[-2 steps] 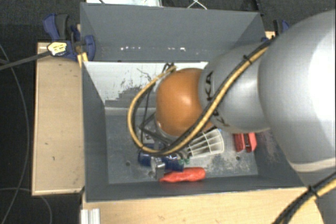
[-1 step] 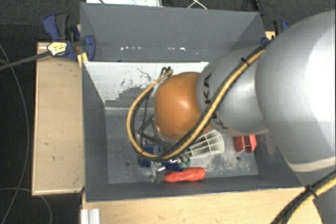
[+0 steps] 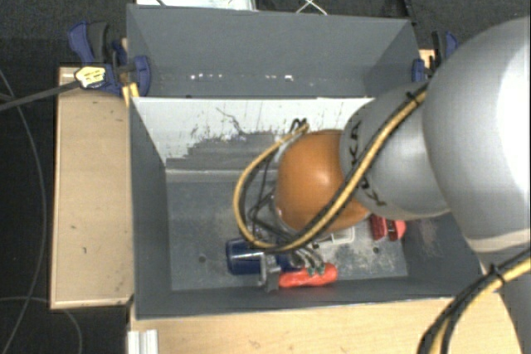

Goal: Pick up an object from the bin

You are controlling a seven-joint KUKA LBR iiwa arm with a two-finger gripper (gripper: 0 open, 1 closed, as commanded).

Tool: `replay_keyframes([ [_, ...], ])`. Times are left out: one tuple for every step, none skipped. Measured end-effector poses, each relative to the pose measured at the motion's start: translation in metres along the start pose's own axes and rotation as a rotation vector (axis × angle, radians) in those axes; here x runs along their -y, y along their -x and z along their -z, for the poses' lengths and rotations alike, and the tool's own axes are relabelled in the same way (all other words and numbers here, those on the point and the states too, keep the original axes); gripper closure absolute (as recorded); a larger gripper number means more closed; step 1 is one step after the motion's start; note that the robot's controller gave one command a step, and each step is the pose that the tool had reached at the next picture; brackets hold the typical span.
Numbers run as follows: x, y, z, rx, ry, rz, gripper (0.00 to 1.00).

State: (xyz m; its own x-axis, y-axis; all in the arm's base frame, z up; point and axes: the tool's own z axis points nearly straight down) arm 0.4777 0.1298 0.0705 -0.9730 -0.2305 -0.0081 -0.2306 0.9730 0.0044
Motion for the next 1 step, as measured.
replay_keyframes([
  [0.0, 0.0, 0.0, 0.0, 0.0, -0.002, 1.0],
])
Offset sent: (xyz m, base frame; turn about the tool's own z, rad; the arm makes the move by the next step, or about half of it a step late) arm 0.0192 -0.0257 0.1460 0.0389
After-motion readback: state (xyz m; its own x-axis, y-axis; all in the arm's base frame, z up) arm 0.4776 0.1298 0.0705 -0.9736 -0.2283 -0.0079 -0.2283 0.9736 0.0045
